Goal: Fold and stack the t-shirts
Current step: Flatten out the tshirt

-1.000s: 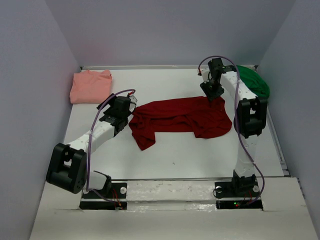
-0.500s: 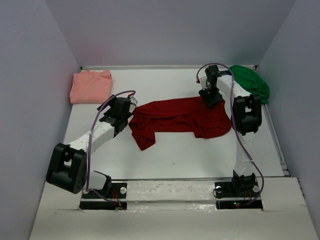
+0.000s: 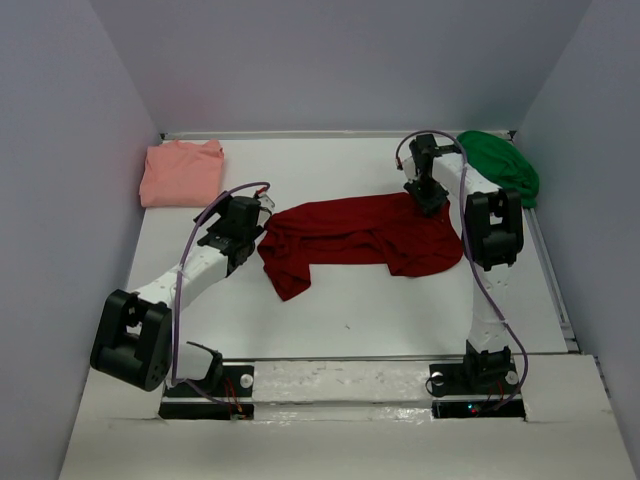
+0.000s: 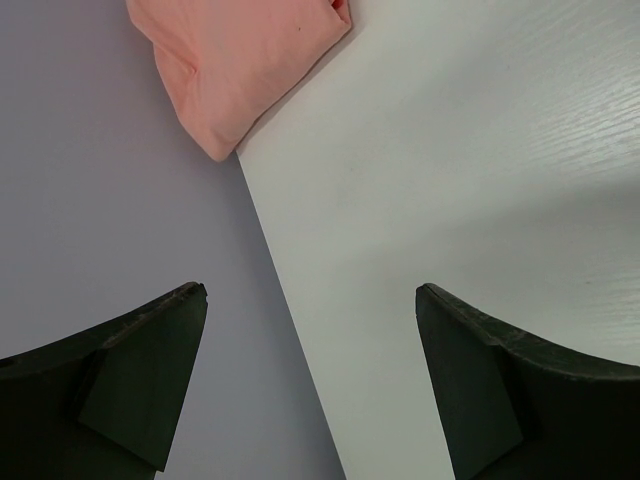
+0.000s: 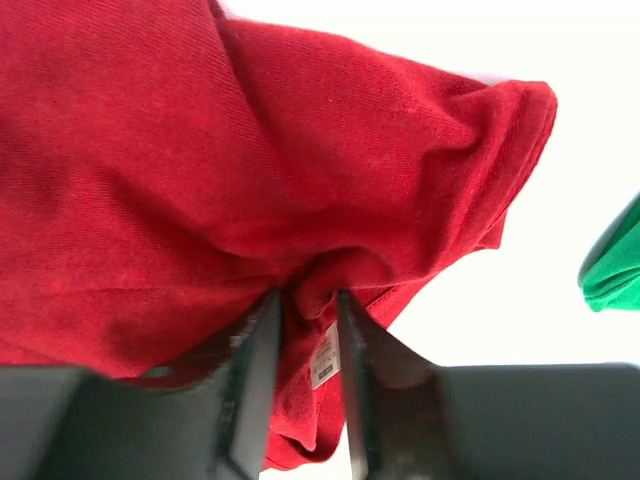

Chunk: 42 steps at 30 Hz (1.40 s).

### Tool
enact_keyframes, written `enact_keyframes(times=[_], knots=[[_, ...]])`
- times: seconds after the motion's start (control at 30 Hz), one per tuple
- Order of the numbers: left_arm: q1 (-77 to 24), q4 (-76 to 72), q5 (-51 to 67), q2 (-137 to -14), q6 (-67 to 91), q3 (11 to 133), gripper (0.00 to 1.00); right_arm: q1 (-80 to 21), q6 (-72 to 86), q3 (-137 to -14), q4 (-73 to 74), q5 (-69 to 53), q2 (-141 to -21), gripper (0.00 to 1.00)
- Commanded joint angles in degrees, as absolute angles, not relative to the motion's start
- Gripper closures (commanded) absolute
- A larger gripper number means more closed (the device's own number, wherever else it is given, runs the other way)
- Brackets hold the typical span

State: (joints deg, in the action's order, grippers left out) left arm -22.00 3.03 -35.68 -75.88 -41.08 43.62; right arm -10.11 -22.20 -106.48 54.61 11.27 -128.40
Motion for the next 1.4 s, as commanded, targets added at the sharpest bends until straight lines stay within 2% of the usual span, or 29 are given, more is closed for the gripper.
enact_keyframes(times=[0.0,0.1,0.3,0.4,0.57,0.73,0.8,0.83,0.9,1.37], knots=[[-21.8,3.2,-35.4,-73.7,-39.8,42.9,0.01,-9.8,-21.2,-105.8,52.6,13.4,-125.6,0.79],[-21.9,3.2,-35.3,-73.5,-39.8,42.8,0.01,-9.8,-20.9,-106.0,52.6,13.7,-125.5,0.99],[-22.5,7.6,-31.5,-72.3,-39.3,44.0,0.01,-9.8,-20.9,-105.5,52.6,14.5,-124.8,1.00],[-22.7,14.5,-17.4,-69.4,-38.5,47.3,0.01,-9.8,-20.4,-104.8,52.1,14.2,-124.6,1.00],[-22.7,18.4,-2.8,-66.0,-35.5,51.1,0.01,-9.8,-18.7,-103.0,51.3,11.7,-125.5,1.00],[-22.6,20.7,12.5,-68.2,-34.1,55.0,0.02,-9.8,-18.2,-102.6,51.0,10.6,-126.0,1.00],[-22.7,22.3,18.2,-69.5,-34.2,56.2,0.11,-9.8,-18.0,-102.4,50.7,10.8,-125.9,1.00],[-22.7,22.2,22.4,-72.8,-33.6,57.9,0.22,-9.8,-18.0,-102.3,50.5,10.5,-125.9,1.00],[-22.7,20.9,22.5,-74.4,-33.4,57.9,0.17,-9.8,-17.9,-102.2,50.5,10.7,-126.0,1.00],[-22.9,15.3,18.9,-82.3,-33.5,56.6,0.20,-9.8,-18.5,-101.6,49.9,12.0,-126.6,1.00]])
